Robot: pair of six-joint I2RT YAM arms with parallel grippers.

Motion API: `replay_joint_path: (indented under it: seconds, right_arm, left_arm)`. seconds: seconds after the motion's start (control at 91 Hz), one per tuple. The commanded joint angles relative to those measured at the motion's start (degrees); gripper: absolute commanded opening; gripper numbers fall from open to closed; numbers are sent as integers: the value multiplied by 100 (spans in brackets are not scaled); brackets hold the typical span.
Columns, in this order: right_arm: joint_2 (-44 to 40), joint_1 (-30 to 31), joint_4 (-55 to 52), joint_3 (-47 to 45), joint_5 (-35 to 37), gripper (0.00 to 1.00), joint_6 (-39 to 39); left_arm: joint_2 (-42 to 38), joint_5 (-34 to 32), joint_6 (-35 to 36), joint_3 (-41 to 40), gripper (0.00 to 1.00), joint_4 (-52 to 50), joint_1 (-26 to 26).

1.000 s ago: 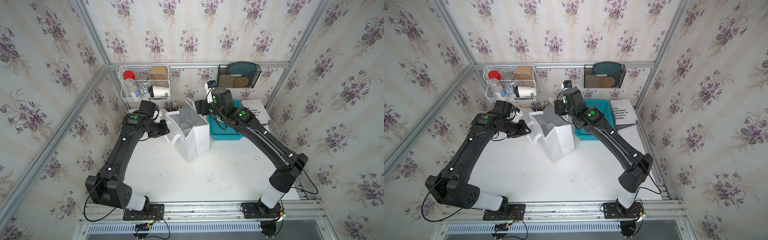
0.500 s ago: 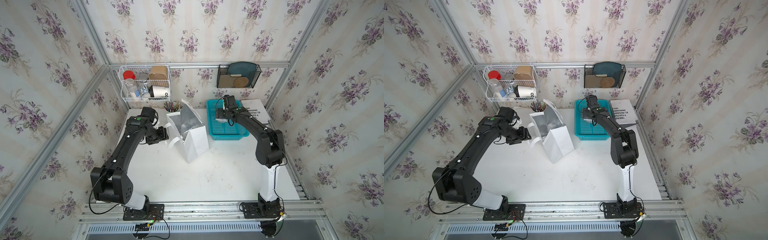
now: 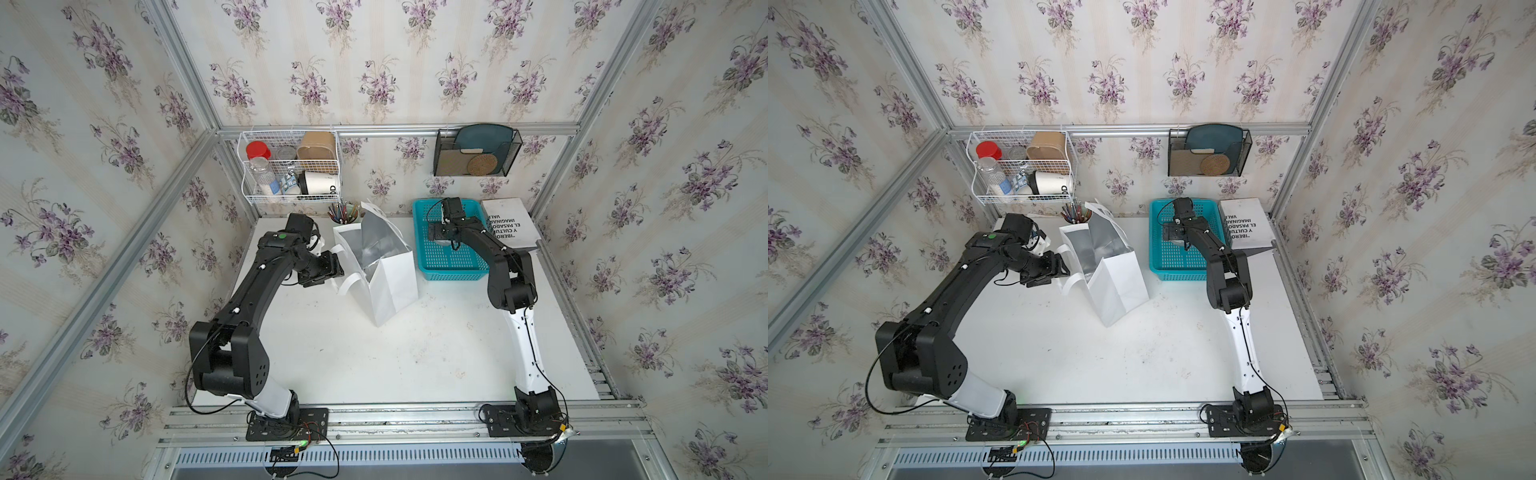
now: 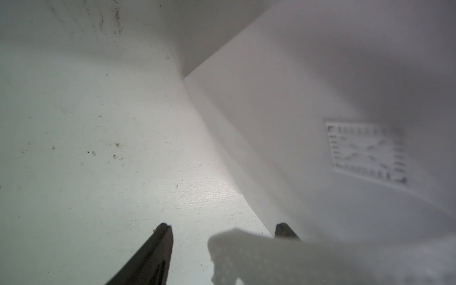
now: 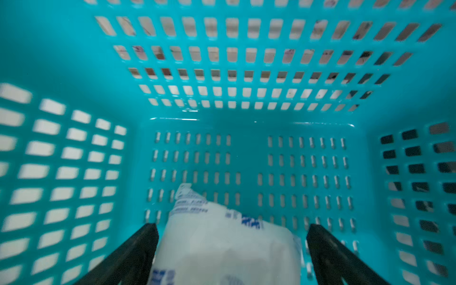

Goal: Place the ice pack in the delivery bag
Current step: Pick up the ice pack from the bin, then place the ice pack in the delivery bag.

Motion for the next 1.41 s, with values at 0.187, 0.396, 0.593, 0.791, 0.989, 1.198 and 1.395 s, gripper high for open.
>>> replay_joint_path:
  seconds: [0.187,0.396,0.593,0.791,0.989,1.198,1.395]
  right_arm:
    - [240,-5,-273,208,-282,69,11]
    - [-769,-14,-437,-141,-284,32,-153]
    - [-2237,112,-1049,-200,-885,22,249]
    - [-3513,918,-1331,-241,-1529,20,566]
    - [-4117,2519,-628,-389,-2180,22,1049]
    - [-3988,3288,-153,-967,-1695,22,1032]
    - [-3681,3290,-678,-1262,-388,40,661]
  left_arm:
    - [140,443,-42,40,57,161,3]
    - [156,795,-181,-30,15,284,-28]
    - [-36,904,-329,-3,0,349,-137]
    - [-242,948,-581,-174,0,456,-320]
    - [-480,1028,-782,-323,0,454,-508]
    - [-691,1128,-917,-397,0,450,-584]
    - [-761,1190,-872,-497,0,384,-621]
